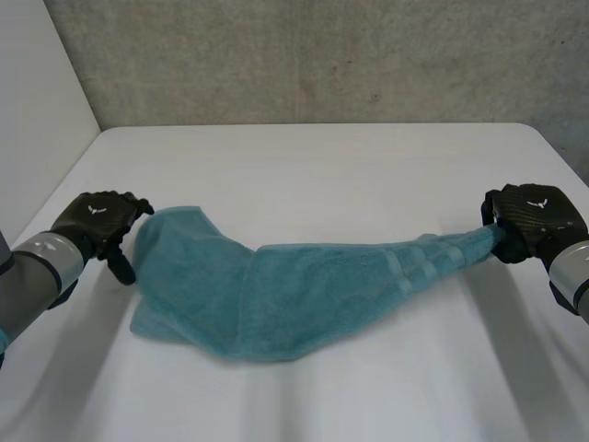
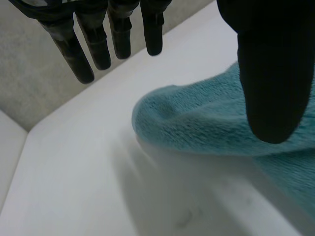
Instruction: Fold the laundry
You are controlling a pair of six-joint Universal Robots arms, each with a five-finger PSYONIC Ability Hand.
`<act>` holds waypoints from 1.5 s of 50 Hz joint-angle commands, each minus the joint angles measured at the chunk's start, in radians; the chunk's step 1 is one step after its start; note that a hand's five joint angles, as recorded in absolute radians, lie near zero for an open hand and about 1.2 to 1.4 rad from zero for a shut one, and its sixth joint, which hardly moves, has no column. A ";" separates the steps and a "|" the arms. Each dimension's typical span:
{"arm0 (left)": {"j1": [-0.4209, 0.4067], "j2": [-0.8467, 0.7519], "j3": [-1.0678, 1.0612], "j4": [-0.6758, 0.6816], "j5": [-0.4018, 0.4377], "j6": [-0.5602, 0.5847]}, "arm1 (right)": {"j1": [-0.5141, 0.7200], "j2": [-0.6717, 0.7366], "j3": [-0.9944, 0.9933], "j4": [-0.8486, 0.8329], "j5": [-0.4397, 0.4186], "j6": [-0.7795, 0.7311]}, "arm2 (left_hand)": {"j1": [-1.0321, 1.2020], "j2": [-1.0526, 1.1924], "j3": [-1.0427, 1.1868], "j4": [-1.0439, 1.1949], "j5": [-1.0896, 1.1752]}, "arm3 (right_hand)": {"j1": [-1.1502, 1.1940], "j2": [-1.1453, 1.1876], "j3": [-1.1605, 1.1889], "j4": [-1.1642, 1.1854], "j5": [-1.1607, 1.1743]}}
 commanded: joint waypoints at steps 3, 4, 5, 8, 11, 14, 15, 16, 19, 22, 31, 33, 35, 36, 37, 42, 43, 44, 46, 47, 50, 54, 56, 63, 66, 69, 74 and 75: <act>0.002 -0.152 0.139 0.075 0.087 0.004 | 0.011 0.034 0.002 -0.005 0.005 -0.011 | 0.168 0.177 0.178 0.177 0.175 | 0.425 0.219 0.212 0.207 0.247; 0.002 -0.167 0.161 0.072 0.091 0.004 | 0.013 0.043 0.002 -0.006 0.005 -0.013 | 0.171 0.180 0.181 0.180 0.178 | 0.425 0.219 0.212 0.207 0.247; 0.002 -0.195 0.195 0.068 0.097 0.004 | 0.014 0.049 0.002 -0.006 0.005 -0.014 | 0.171 0.180 0.181 0.180 0.178 | 0.425 0.219 0.212 0.207 0.247; 0.002 -0.245 0.265 0.040 0.102 0.006 | 0.015 0.057 0.001 -0.005 0.005 -0.014 | 0.174 0.183 0.184 0.183 0.181 | 0.425 0.219 0.212 0.207 0.247; 0.002 -0.284 0.324 0.008 0.104 0.006 | 0.013 0.057 0.001 -0.005 0.005 -0.014 | 0.174 0.183 0.184 0.183 0.181 | 0.425 0.219 0.212 0.207 0.247; 0.002 -0.333 0.399 -0.043 0.104 0.012 | 0.013 0.060 0.001 -0.005 0.004 -0.014 | 0.165 0.174 0.175 0.174 0.172 | 0.425 0.219 0.212 0.207 0.247; 0.002 -0.356 0.429 -0.073 0.105 0.029 | 0.014 0.061 0.002 -0.005 0.004 -0.014 | 0.162 0.171 0.172 0.171 0.169 | 0.425 0.219 0.212 0.207 0.247; 0.002 -0.367 0.443 -0.089 0.107 0.040 | 0.015 0.063 0.001 -0.006 0.004 -0.014 | 0.159 0.168 0.169 0.169 0.166 | 0.425 0.219 0.212 0.207 0.247; 0.000 -0.403 0.481 -0.139 0.128 0.116 | 0.013 0.066 0.001 -0.005 0.004 -0.014 | 0.150 0.159 0.161 0.160 0.157 | 0.425 0.219 0.212 0.207 0.247; 0.000 -0.425 0.499 -0.158 0.150 0.171 | 0.013 0.066 0.002 -0.005 0.004 -0.014 | 0.147 0.156 0.158 0.157 0.154 | 0.425 0.219 0.212 0.207 0.247; -0.001 -0.451 0.515 -0.164 0.159 0.202 | 0.015 0.068 0.002 -0.005 0.004 -0.014 | 0.217 0.226 0.228 0.227 0.224 | 0.425 0.219 0.212 0.207 0.247; -0.001 -0.454 0.519 -0.164 0.157 0.202 | 0.015 0.068 0.002 -0.005 0.005 -0.014 | 0.346 0.355 0.356 0.356 0.353 | 0.425 0.219 0.212 0.207 0.247; -0.003 -0.456 0.522 -0.164 0.154 0.207 | 0.015 0.069 0.002 -0.005 0.005 -0.014 | 0.695 0.704 0.705 0.704 0.702 | 0.425 0.219 0.212 0.207 0.247; -0.003 -0.457 0.522 -0.164 0.153 0.208 | 0.015 0.069 0.002 -0.005 0.005 -0.014 | 0.818 0.827 0.829 0.828 0.825 | 0.425 0.219 0.212 0.207 0.247; -0.003 -0.456 0.523 -0.164 0.151 0.210 | 0.015 0.069 0.004 -0.005 0.005 -0.014 | 0.921 0.930 0.932 0.931 0.928 | 0.425 0.219 0.212 0.207 0.247; -0.006 -0.445 0.519 -0.164 0.139 0.212 | 0.013 0.069 0.005 -0.005 0.005 -0.014 | 1.089 1.098 1.100 1.099 1.096 | 0.425 0.219 0.212 0.207 0.247; -0.008 -0.439 0.517 -0.164 0.136 0.212 | 0.013 0.068 0.004 -0.005 0.005 -0.014 | 1.089 1.098 1.100 1.099 1.096 | 0.425 0.219 0.212 0.207 0.247; -0.008 -0.433 0.514 -0.164 0.130 0.212 | 0.013 0.068 0.004 -0.005 0.005 -0.014 | 1.089 1.098 1.100 1.099 1.096 | 0.425 0.219 0.212 0.207 0.247; -0.014 -0.405 0.502 -0.162 0.111 0.212 | 0.010 0.065 0.004 -0.005 0.005 -0.014 | 1.089 1.098 1.100 1.099 1.096 | 0.425 0.219 0.212 0.207 0.247; -0.015 -0.396 0.497 -0.161 0.105 0.212 | 0.008 0.063 0.002 -0.005 0.005 -0.014 | 1.089 1.098 1.100 1.099 1.096 | 0.425 0.219 0.212 0.207 0.247; -0.027 -0.347 0.471 -0.159 0.079 0.216 | 0.002 0.049 -0.001 -0.005 0.000 -0.014 | 1.089 1.098 1.100 1.099 1.096 | 0.425 0.219 0.212 0.207 0.247; -0.043 -0.255 0.437 -0.152 0.048 0.202 | -0.001 0.019 -0.008 -0.006 -0.007 -0.014 | 1.089 1.098 1.100 1.099 1.096 | 0.425 0.219 0.212 0.207 0.247; -0.047 -0.220 0.428 -0.144 0.045 0.196 | -0.008 -0.012 -0.024 -0.011 -0.006 -0.014 | 1.089 1.098 1.100 1.099 1.096 | 0.425 0.219 0.212 0.207 0.247; -0.084 -0.115 0.497 0.011 0.032 0.080 | -0.001 -0.040 -0.252 -0.072 0.002 0.004 | 1.089 1.098 1.100 1.099 1.096 | 0.425 0.219 0.212 0.207 0.247; -0.097 -0.089 0.561 0.107 -0.025 -0.029 | 0.025 -0.031 -0.396 -0.118 0.014 0.010 | 1.089 1.098 1.100 1.099 1.096 | 0.425 0.219 0.212 0.207 0.247; -0.109 -0.058 0.623 0.178 -0.108 -0.133 | 0.051 -0.003 -0.499 -0.149 0.045 0.036 | 1.089 1.098 1.100 1.099 1.096 | 0.425 0.219 0.212 0.207 0.247; -0.116 0.008 0.621 0.235 -0.192 -0.233 | 0.096 0.020 -0.571 -0.273 0.131 0.154 | 1.089 1.098 1.100 1.099 1.096 | 0.425 0.219 0.212 0.207 0.247; -0.118 0.020 0.608 0.236 -0.197 -0.241 | 0.097 0.015 -0.562 -0.299 0.128 0.169 | 1.089 1.098 1.100 1.099 1.096 | 0.425 0.219 0.212 0.207 0.247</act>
